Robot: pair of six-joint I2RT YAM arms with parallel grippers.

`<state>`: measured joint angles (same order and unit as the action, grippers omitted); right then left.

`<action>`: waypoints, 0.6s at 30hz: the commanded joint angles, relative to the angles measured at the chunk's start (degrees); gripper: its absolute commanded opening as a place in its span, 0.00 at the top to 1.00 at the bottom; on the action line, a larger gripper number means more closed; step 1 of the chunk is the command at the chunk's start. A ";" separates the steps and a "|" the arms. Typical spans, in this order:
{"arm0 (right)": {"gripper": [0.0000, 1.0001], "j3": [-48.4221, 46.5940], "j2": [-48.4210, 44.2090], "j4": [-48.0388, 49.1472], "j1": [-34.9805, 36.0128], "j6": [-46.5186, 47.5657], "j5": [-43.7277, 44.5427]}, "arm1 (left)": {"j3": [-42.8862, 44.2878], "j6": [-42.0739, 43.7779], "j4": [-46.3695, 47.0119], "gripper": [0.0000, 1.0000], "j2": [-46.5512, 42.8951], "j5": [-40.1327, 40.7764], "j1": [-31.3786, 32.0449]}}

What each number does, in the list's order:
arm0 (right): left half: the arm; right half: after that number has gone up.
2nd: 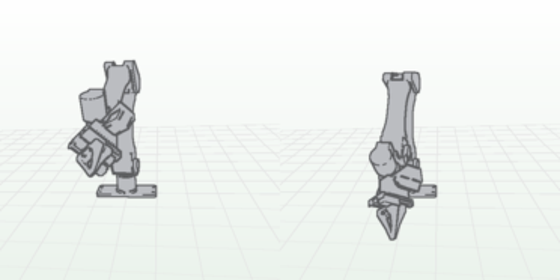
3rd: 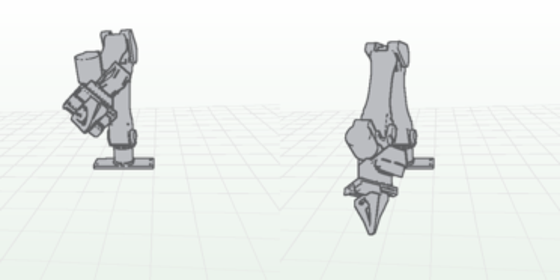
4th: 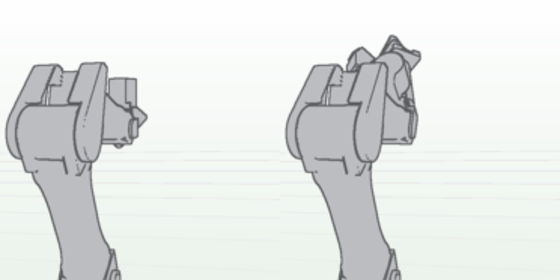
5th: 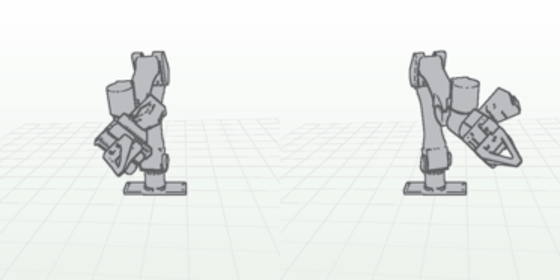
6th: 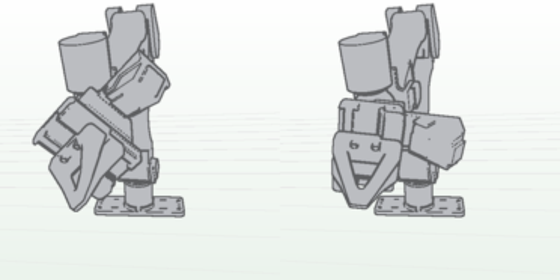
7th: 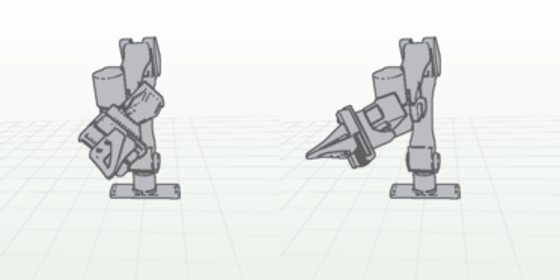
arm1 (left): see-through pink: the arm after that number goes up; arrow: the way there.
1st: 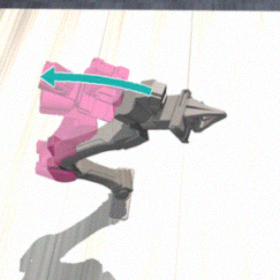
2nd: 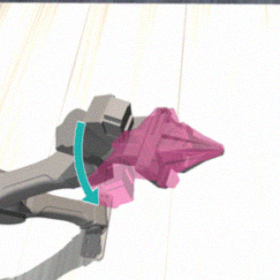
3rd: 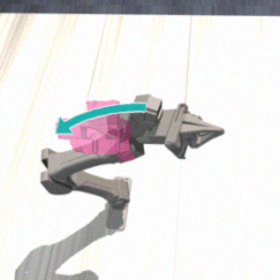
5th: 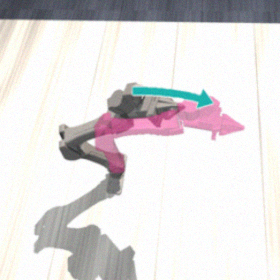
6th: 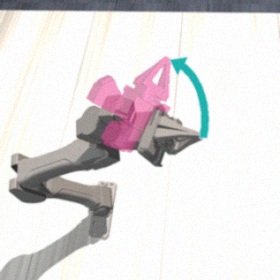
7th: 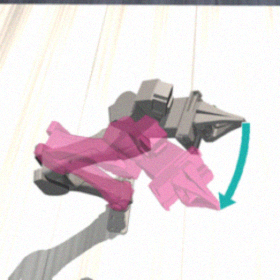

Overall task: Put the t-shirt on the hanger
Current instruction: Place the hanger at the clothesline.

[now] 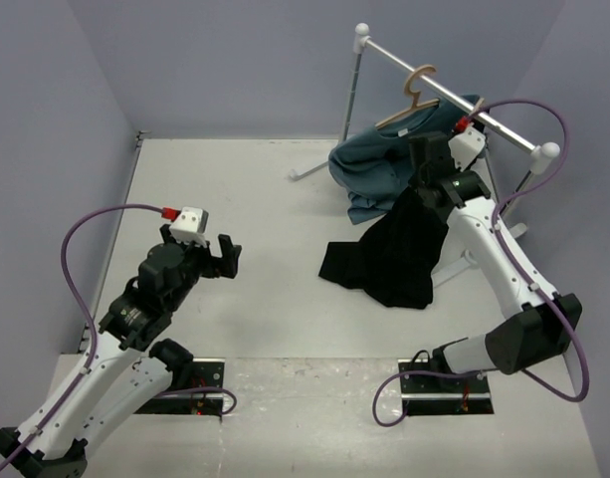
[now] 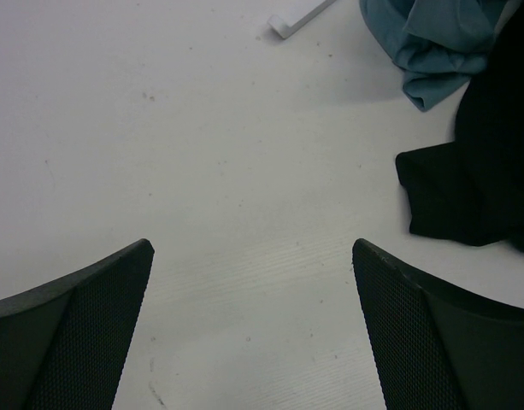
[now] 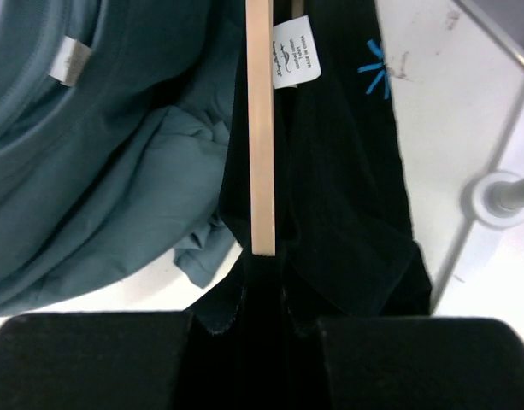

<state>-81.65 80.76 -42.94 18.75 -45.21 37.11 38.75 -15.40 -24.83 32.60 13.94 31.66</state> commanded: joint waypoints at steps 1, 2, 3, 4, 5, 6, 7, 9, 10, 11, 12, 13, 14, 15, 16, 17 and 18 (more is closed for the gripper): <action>0.96 -5.22 6.09 -0.55 0.36 -4.28 -0.44 | -0.93 0.90 2.20 0.00 -0.67 1.49 -0.26; 0.95 -5.63 6.64 -0.15 0.53 -4.06 -0.64 | -0.96 0.96 2.36 0.00 -0.69 1.58 -0.28; 0.95 -5.83 7.19 -0.25 0.65 -4.46 -0.48 | -0.96 1.04 2.35 0.00 -0.63 1.79 -0.34; 0.95 -6.31 7.55 -0.92 0.67 -5.24 0.53 | -0.96 1.07 2.33 0.00 -0.44 1.93 -0.47; 0.95 -6.79 7.75 -2.54 0.63 -7.01 1.56 | -0.96 1.07 2.28 0.00 -0.24 1.96 -0.64; 0.95 -6.94 7.75 -3.80 0.63 -8.56 2.26 | -0.96 1.07 2.24 0.00 -0.16 1.88 -0.81; 0.93 -6.87 7.51 -4.16 0.71 -9.31 2.62 | -1.00 1.07 2.27 0.00 -0.16 1.68 -0.93; 0.85 -6.65 6.27 -4.02 0.76 -9.36 1.34 | -1.11 1.01 2.32 0.00 -0.35 1.52 -1.11; 0.81 -6.60 5.36 -3.99 0.81 -9.11 0.50 | -1.18 0.96 2.30 0.00 -0.50 1.57 -1.16; 0.78 -6.60 4.22 -4.16 0.93 -8.86 -0.23 | -1.30 0.90 2.24 0.00 -0.68 1.69 -1.16; 0.76 -5.90 2.71 -3.85 1.31 -8.52 -0.83 | -1.36 0.80 2.19 0.00 -0.78 1.79 -1.16; 0.71 -5.15 1.22 -3.33 1.66 -8.08 -1.55 | -1.41 0.70 2.16 0.00 -0.88 1.92 -1.17; 0.56 -4.35 -0.10 -1.96 1.81 -7.13 -2.85 | -1.48 0.55 2.23 0.00 -0.95 2.21 -1.24; 0.47 -3.12 -2.67 -0.70 1.90 -6.10 -4.06 | -1.45 0.19 2.08 0.00 -0.91 2.94 -1.25; 0.39 -1.87 -5.28 0.55 1.98 -5.06 -5.27 | -1.40 -0.19 1.91 0.00 -0.87 3.69 -1.25; 0.30 -0.66 -7.65 1.59 1.95 -4.04 -6.01 | -1.27 -0.84 1.63 0.00 -0.78 4.83 -1.25; 0.22 0.54 -10.03 2.58 1.91 -2.99 -6.63 | -1.12 -1.56 1.33 0.00 -0.69 6.09 -1.25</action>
<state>-84.36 81.74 -44.14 20.14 -50.82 33.69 37.60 -15.46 -24.84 32.03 15.61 30.85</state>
